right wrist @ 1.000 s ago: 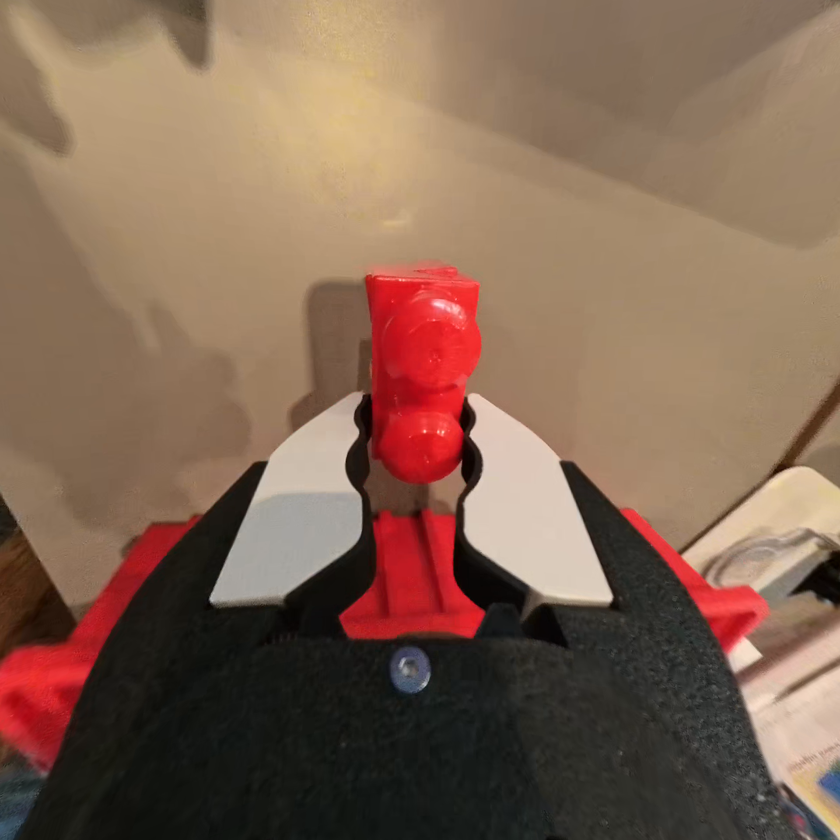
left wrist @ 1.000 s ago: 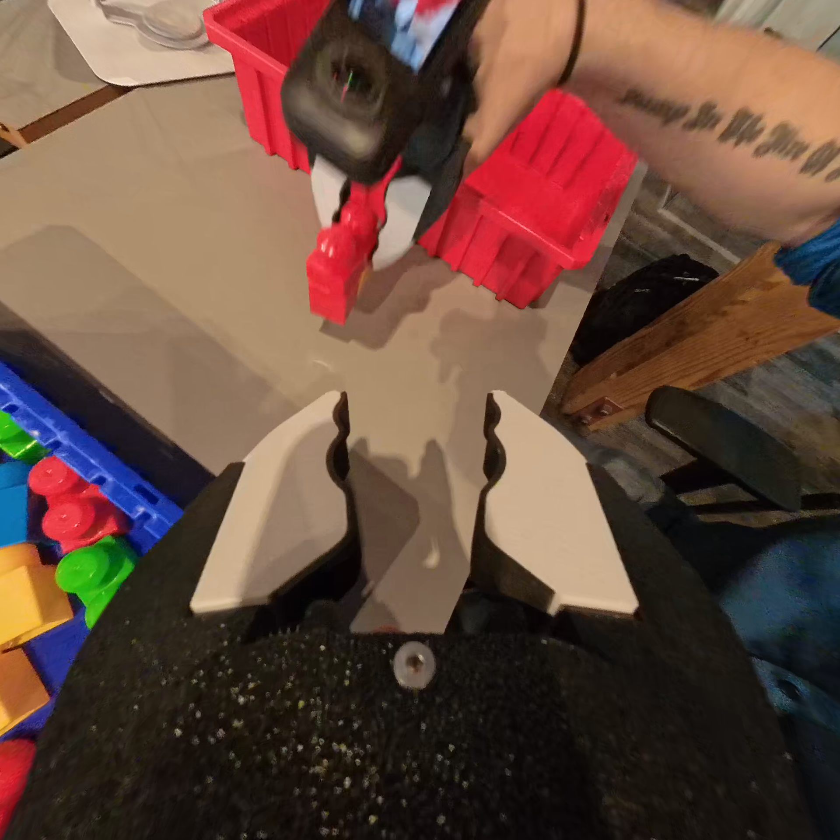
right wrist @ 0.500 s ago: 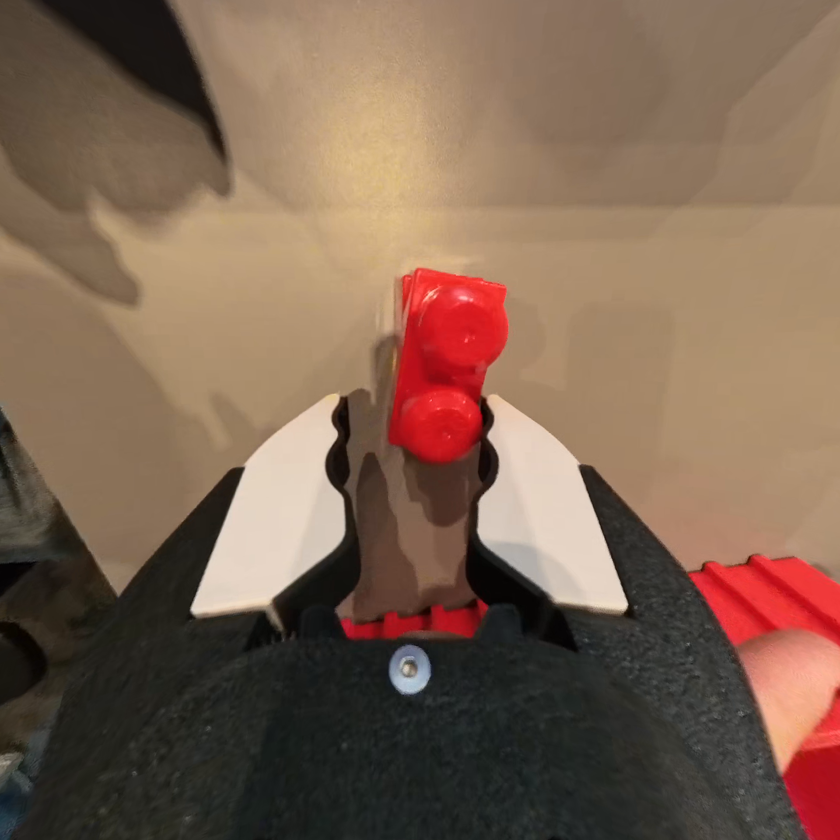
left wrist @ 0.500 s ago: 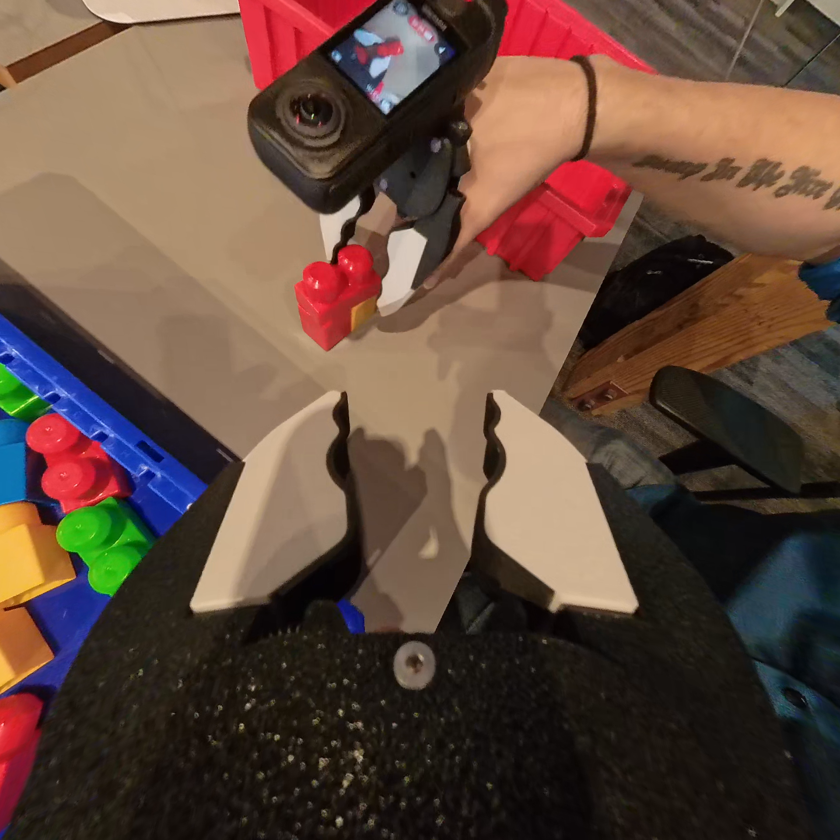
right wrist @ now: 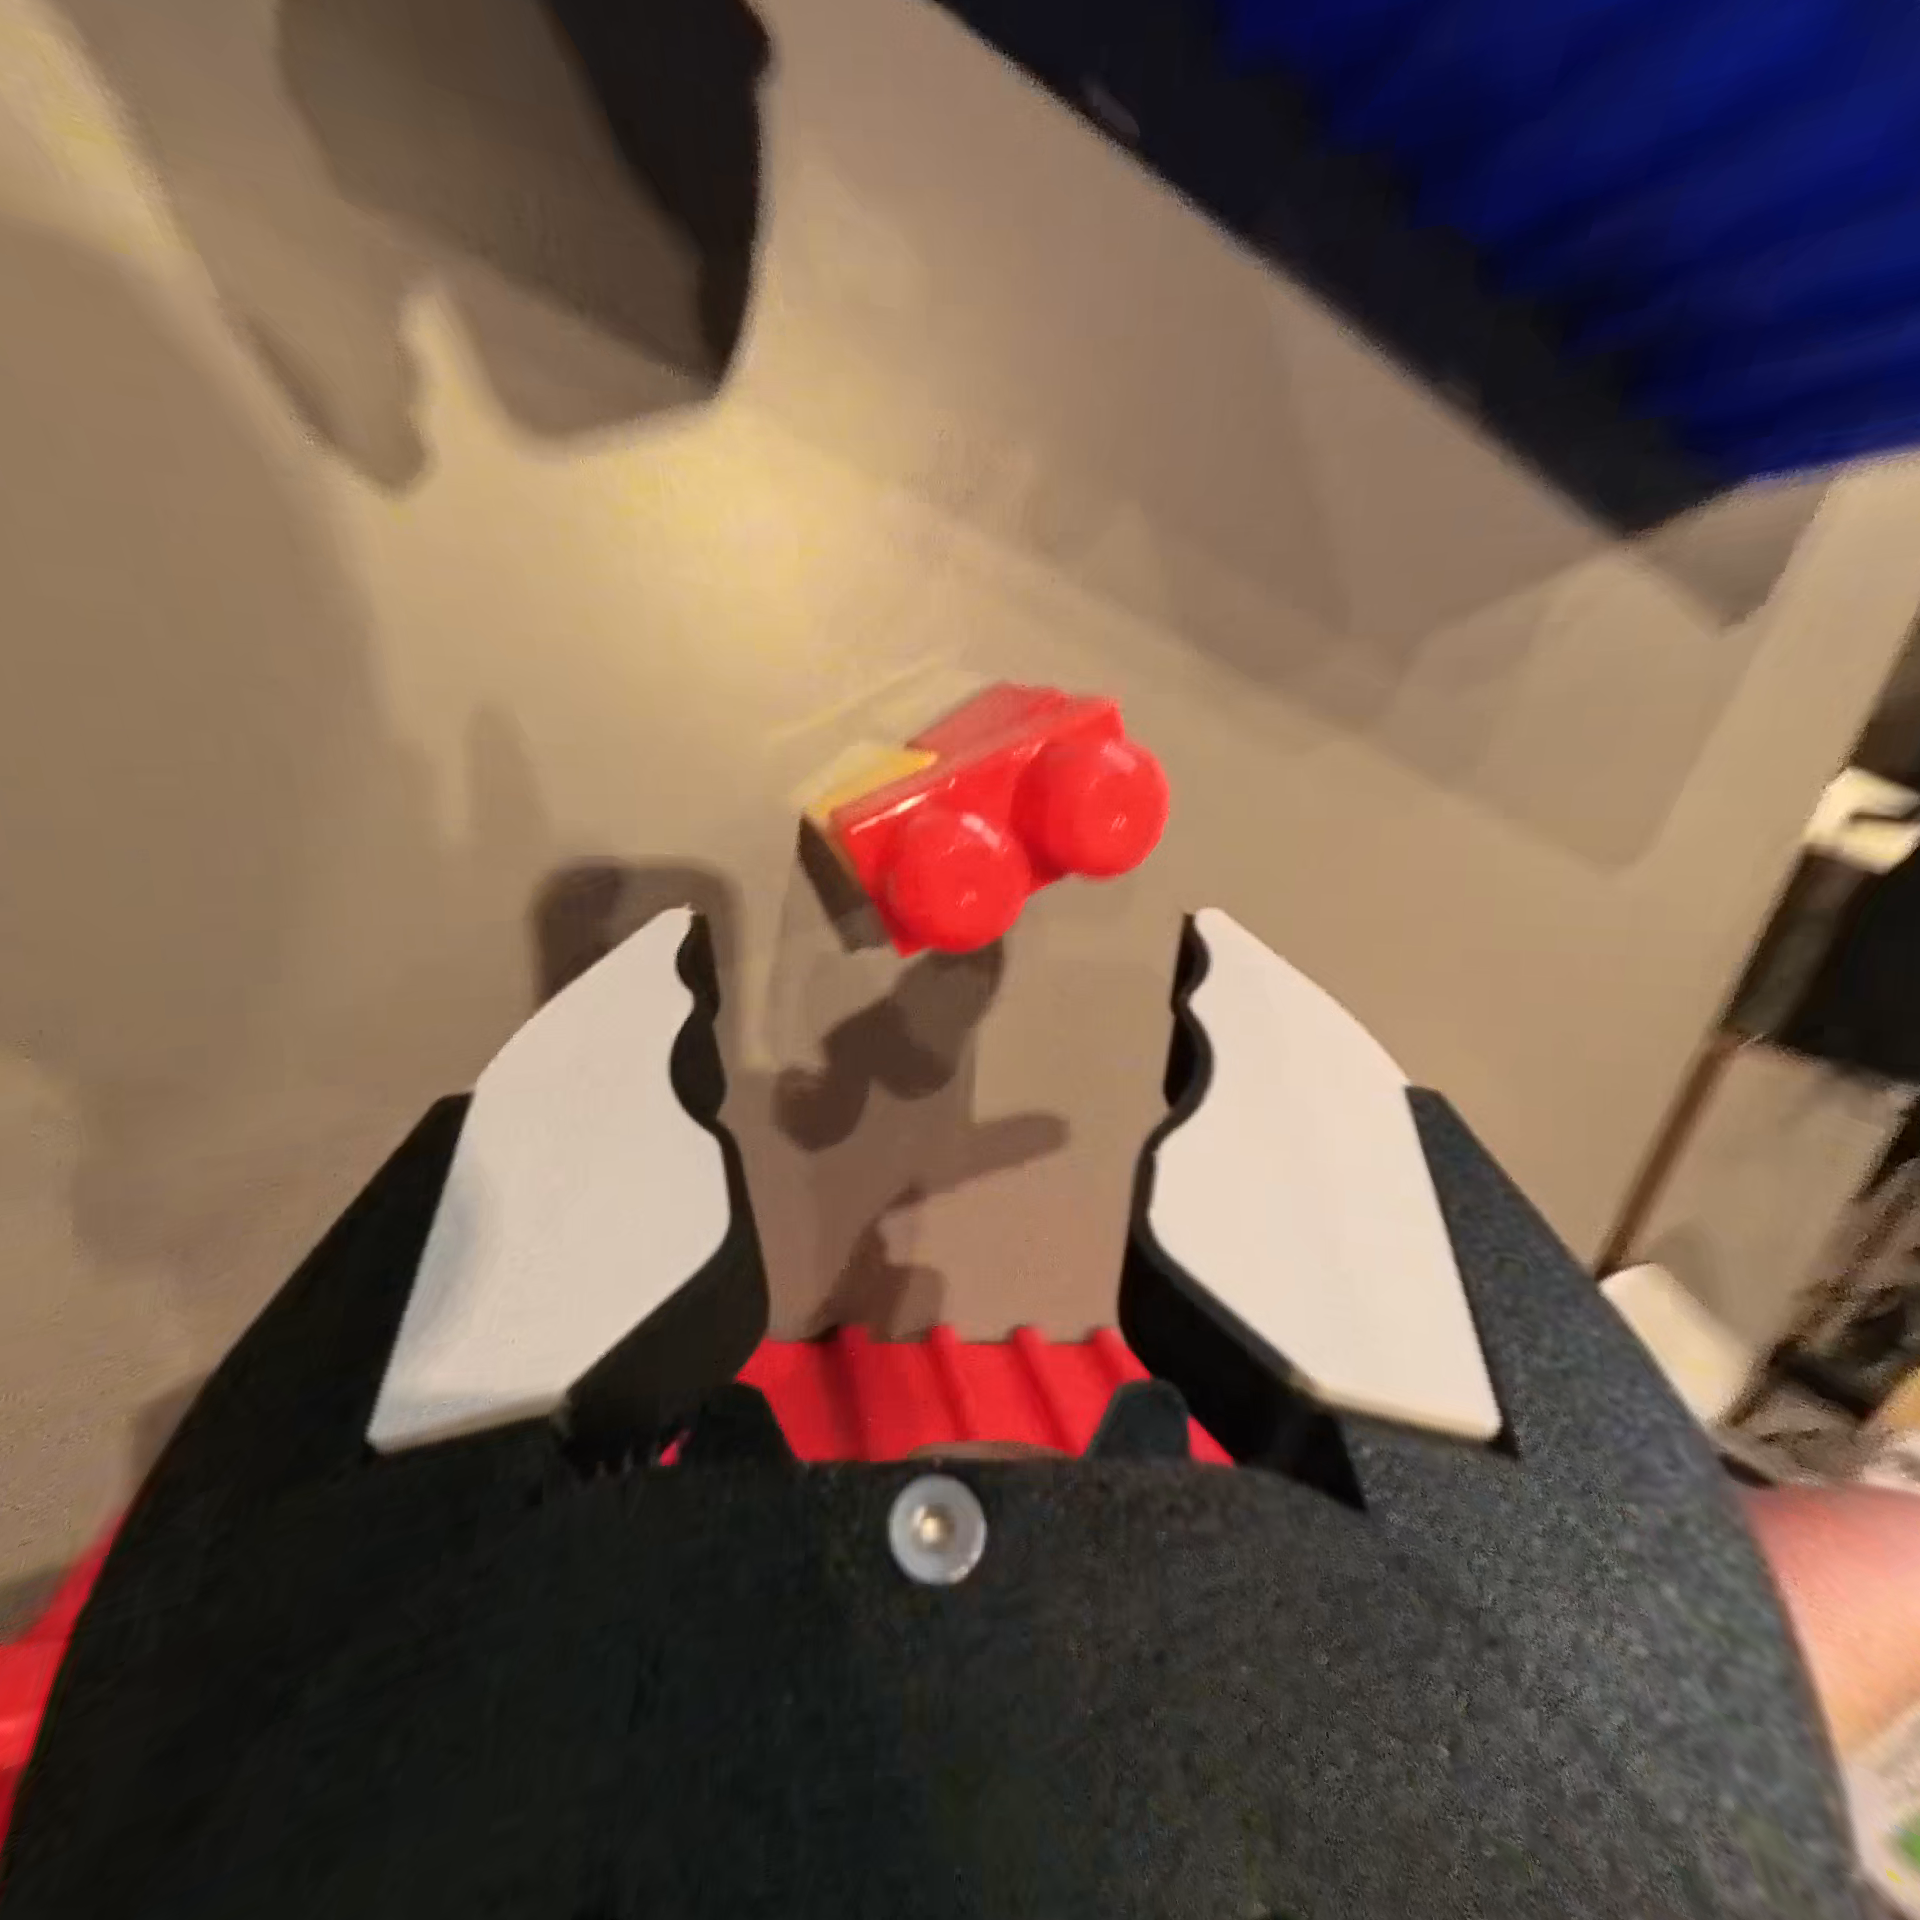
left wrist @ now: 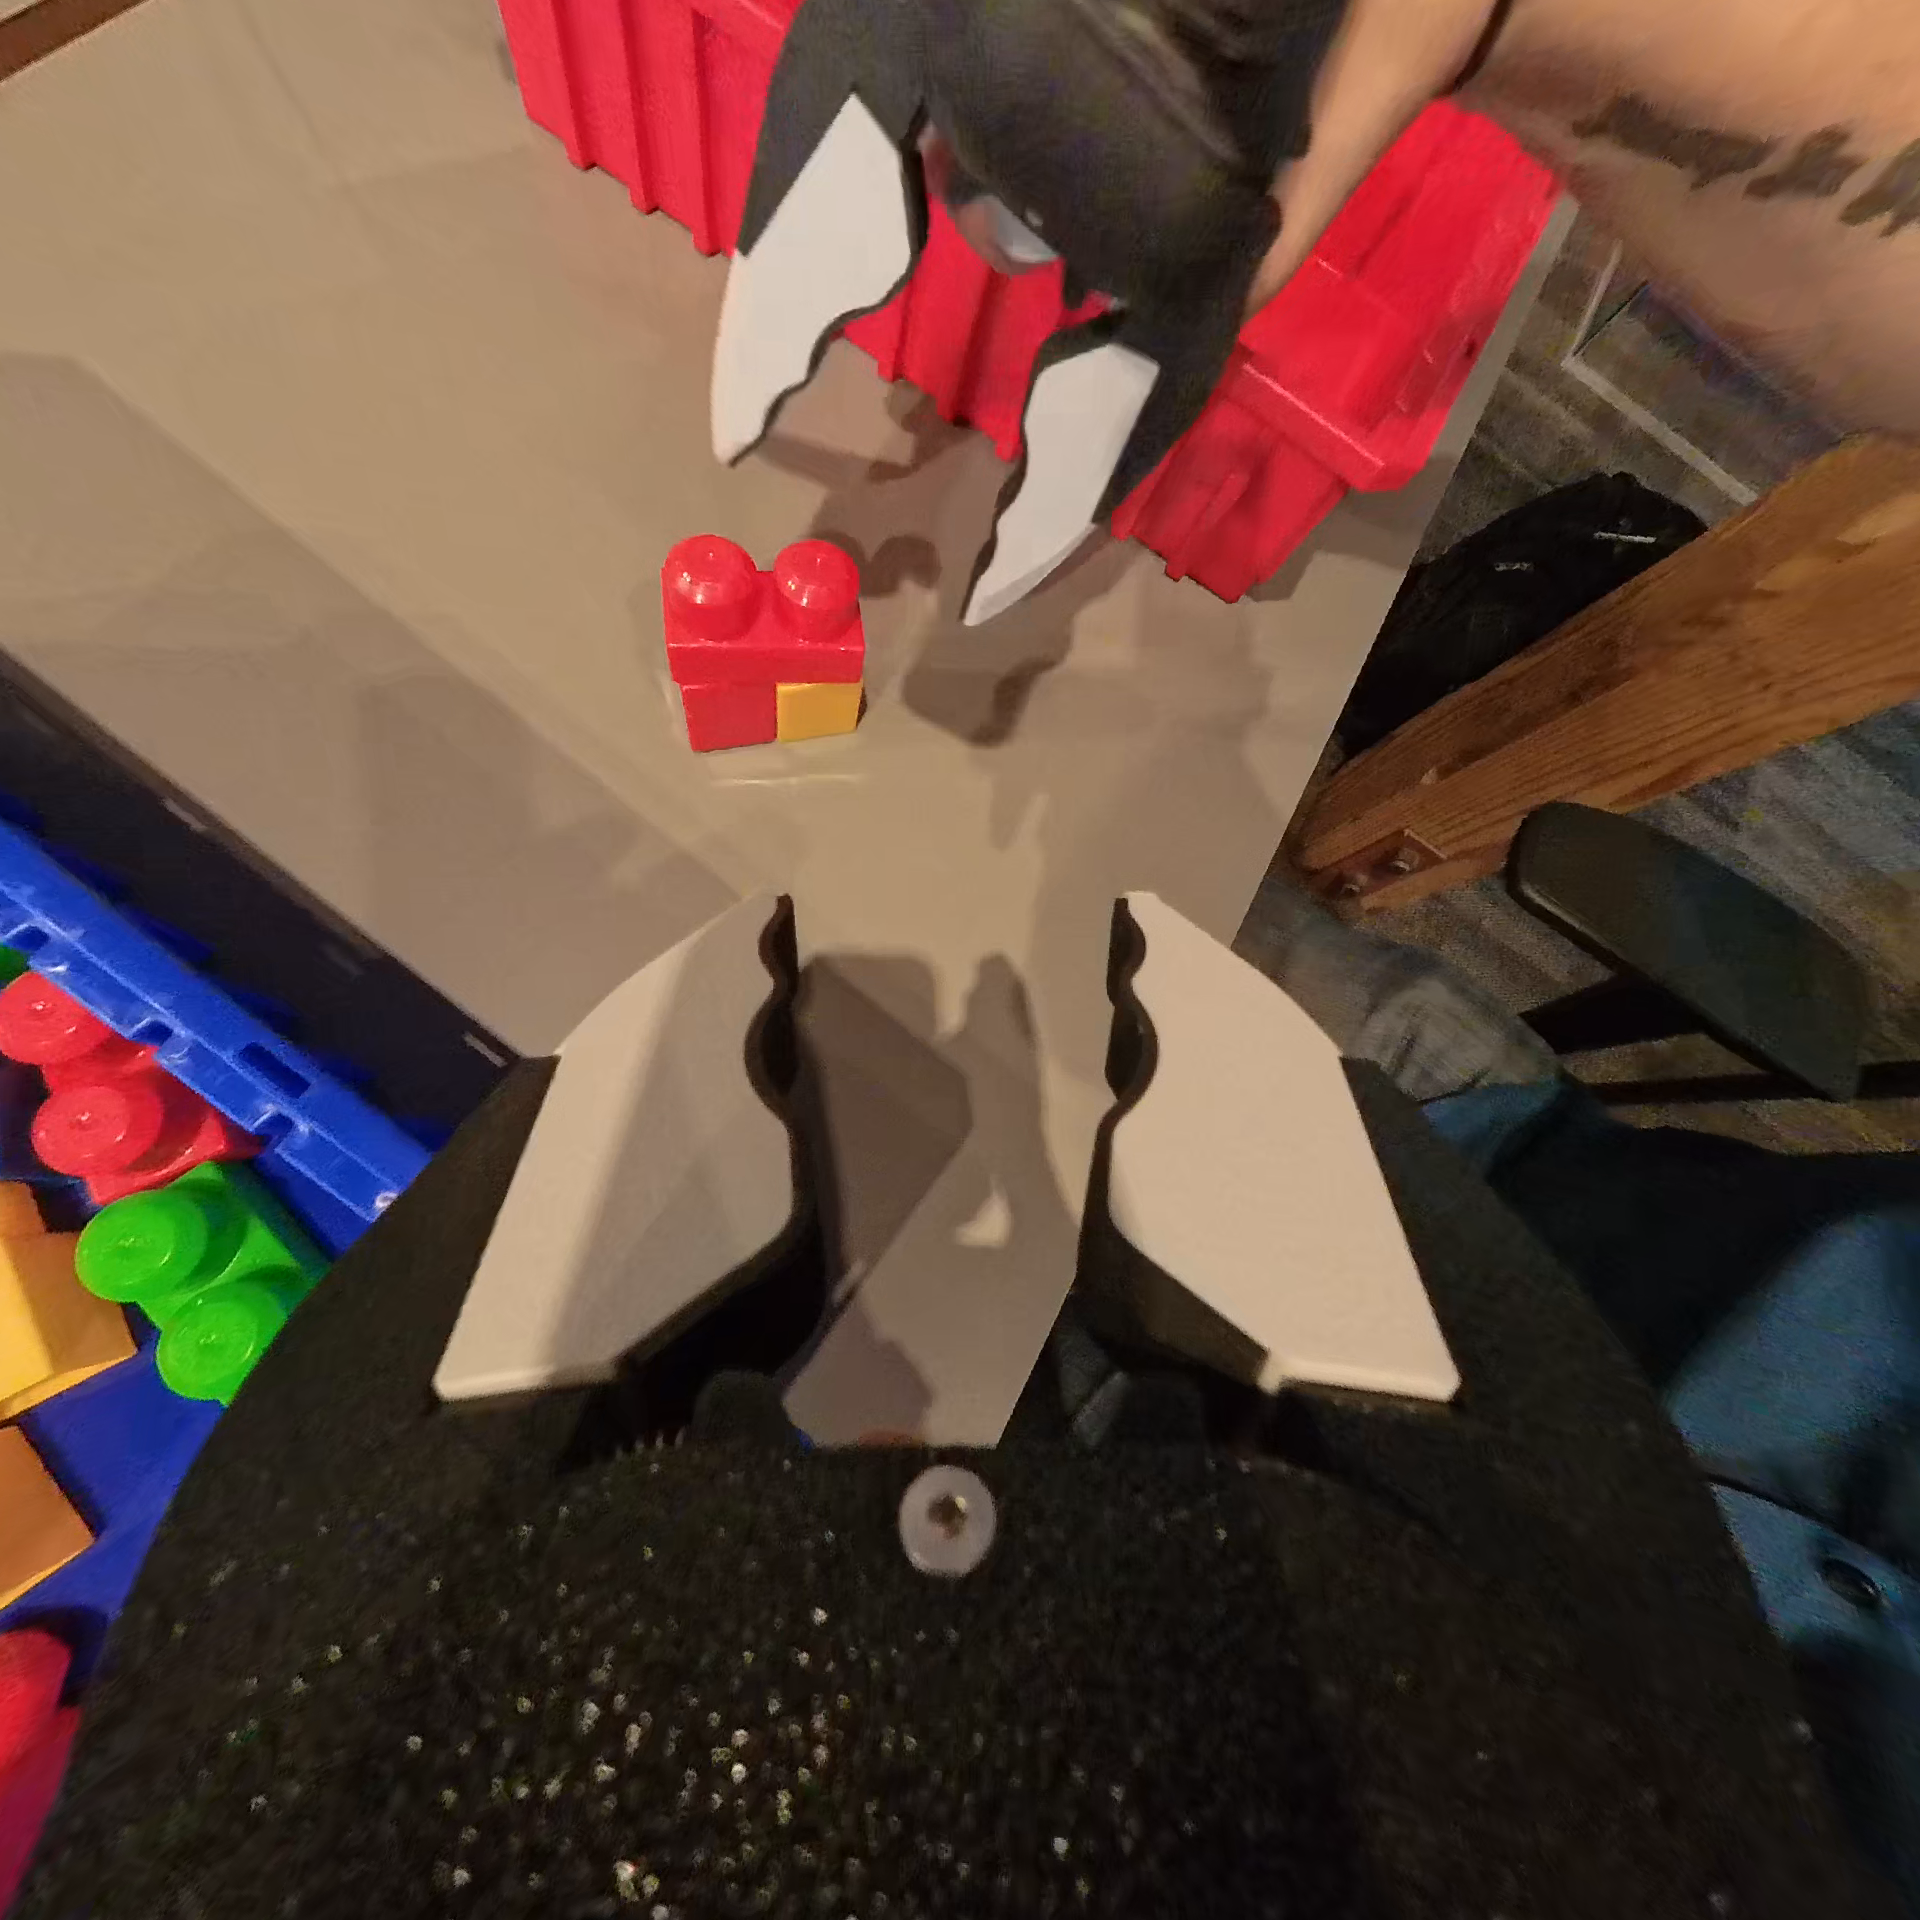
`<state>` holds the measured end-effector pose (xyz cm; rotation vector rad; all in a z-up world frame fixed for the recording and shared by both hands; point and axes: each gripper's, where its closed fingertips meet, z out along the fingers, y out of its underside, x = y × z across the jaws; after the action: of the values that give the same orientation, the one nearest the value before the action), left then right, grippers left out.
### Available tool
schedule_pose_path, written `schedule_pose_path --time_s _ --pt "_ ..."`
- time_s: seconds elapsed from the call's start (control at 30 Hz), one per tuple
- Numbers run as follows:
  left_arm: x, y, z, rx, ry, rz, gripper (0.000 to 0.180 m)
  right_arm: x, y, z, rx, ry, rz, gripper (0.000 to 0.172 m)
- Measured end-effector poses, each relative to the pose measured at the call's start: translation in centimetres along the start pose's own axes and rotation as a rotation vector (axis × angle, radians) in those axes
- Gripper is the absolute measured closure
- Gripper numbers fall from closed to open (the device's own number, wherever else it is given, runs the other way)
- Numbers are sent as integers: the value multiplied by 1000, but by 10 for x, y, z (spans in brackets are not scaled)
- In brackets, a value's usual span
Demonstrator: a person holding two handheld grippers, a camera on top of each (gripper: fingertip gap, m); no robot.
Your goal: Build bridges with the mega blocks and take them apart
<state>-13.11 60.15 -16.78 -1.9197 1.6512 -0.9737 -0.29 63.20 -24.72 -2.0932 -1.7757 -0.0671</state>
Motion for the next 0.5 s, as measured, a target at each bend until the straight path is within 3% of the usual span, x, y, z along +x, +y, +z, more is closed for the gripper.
schedule_pose_path --time_s 0.03,0.3,0.47,0.5 --pt "0 0 0 -1 -1 -1 123 2 -5 0 -5 -11 -44 88" --pt "0 -5 -1 10 18 0 128 18 9 38 -212 -157 -231 84" --pt "-1 2 9 -25 44 4 128 9 5 52 -215 -238 -259 84" --pt "-2 3 11 -31 49 3 128 5 5 54 -214 -261 -257 92"
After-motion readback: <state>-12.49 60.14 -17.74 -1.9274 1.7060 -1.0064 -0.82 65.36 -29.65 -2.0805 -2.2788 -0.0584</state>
